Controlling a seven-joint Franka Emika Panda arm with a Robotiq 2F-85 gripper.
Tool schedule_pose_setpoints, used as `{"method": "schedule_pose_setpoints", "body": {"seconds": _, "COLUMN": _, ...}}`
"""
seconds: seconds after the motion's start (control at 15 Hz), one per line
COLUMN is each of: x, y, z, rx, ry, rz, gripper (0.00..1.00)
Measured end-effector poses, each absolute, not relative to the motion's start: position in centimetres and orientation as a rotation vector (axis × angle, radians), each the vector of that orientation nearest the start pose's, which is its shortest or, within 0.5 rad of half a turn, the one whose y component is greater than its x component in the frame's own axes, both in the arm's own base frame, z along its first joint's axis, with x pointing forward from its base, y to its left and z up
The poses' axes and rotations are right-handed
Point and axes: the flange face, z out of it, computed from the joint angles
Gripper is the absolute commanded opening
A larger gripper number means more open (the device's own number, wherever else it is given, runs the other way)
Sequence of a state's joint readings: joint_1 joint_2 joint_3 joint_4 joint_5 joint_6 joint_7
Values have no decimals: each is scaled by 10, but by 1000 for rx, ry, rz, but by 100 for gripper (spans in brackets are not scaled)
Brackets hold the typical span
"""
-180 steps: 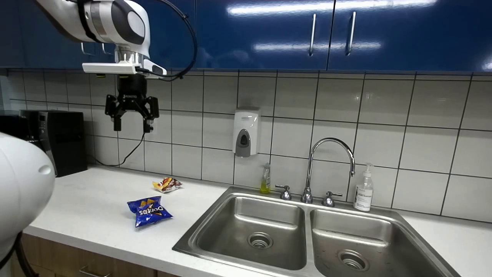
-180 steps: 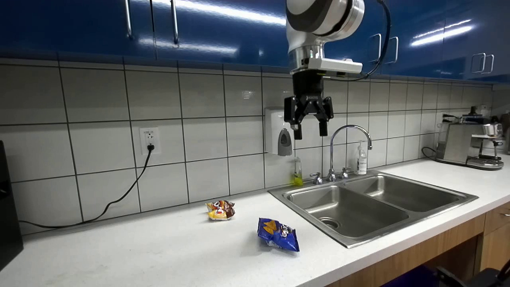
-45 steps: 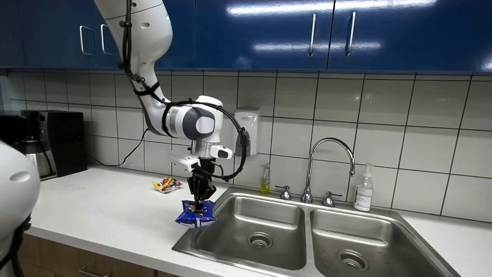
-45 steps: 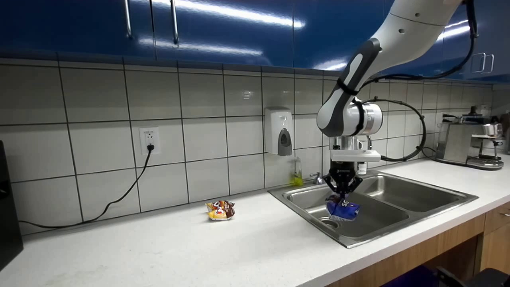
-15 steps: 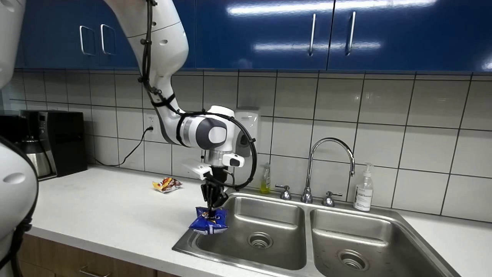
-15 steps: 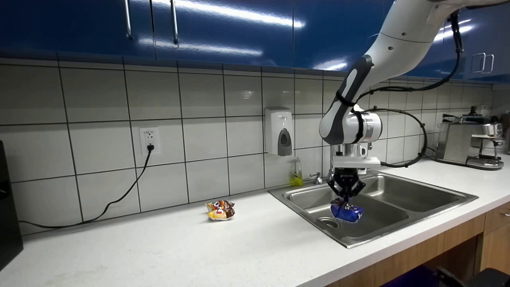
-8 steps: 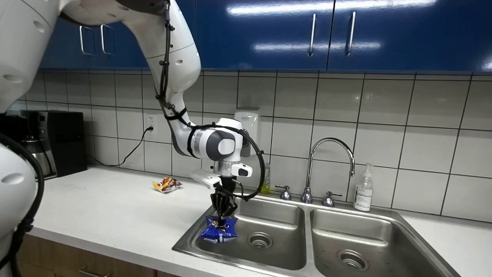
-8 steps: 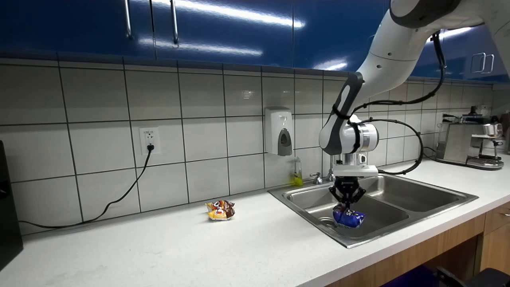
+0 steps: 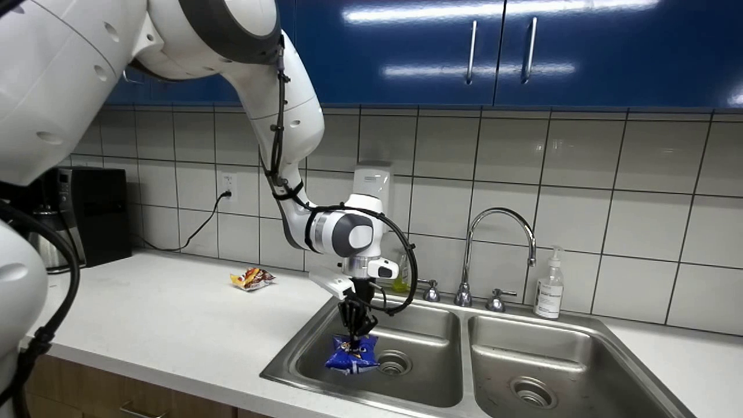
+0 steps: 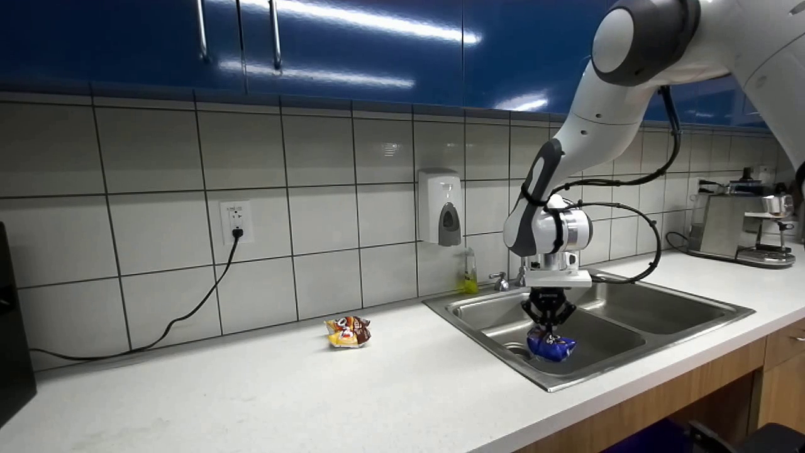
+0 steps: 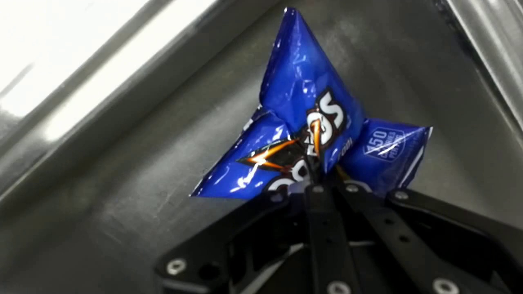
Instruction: Put the blue packet in the sink on the left.
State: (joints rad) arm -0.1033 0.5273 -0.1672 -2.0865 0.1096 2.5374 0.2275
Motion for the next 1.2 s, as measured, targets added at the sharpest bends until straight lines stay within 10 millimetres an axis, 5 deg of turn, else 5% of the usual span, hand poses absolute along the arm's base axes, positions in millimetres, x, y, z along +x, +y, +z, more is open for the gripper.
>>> {"method": "schedule_pose_setpoints", "body": {"seconds": 1.2, "x": 613, "y": -189, "z": 82, "rx": -3062, "ry": 930, "rz": 98, "gripper": 0}}
